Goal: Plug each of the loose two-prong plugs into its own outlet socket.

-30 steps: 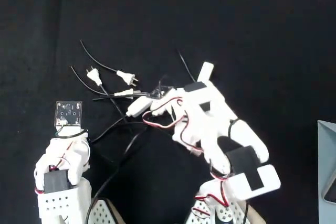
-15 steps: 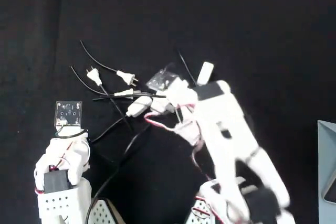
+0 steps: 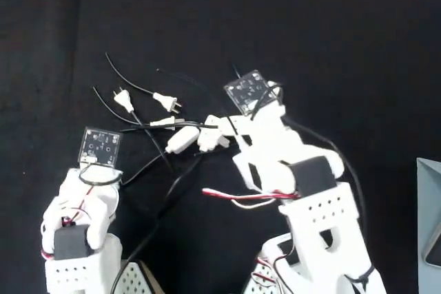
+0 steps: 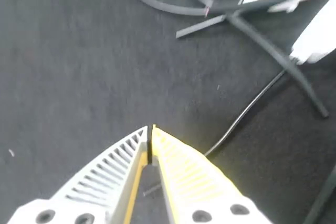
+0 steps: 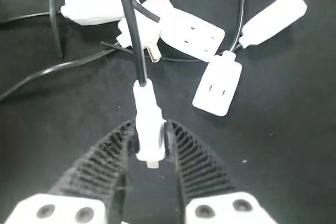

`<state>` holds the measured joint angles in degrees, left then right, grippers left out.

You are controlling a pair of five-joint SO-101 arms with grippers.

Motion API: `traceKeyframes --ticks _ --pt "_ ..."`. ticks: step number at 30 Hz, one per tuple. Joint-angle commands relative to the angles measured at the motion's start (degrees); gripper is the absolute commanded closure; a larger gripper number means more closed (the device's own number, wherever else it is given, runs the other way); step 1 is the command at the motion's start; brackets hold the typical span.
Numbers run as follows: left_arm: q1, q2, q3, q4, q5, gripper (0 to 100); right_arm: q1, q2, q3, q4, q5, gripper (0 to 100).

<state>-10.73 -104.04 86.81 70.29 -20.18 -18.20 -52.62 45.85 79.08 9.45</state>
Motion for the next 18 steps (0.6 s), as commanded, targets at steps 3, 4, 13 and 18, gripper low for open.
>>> traceKeyframes --ticks 3,4,13,18 --pt "1.7 0.4 -9.8 -5.2 -0.8 97 -0.1 -1.2 5.8 -11.2 -7.6 98.7" --pt "2.7 1.2 -10.8 -6.2 -0.8 95 0.6 -1.2 7.0 -13.5 -8.9 98.7" --pt "12.4 34.2 -26.3 -9.8 -0.8 90 9.1 -1.2 18.8 -33.5 -12.5 98.7" --pt "19.0 56.5 -36.3 -9.9 -2.1 87 12.6 -1.2 20.3 -36.9 -13.5 98.7"
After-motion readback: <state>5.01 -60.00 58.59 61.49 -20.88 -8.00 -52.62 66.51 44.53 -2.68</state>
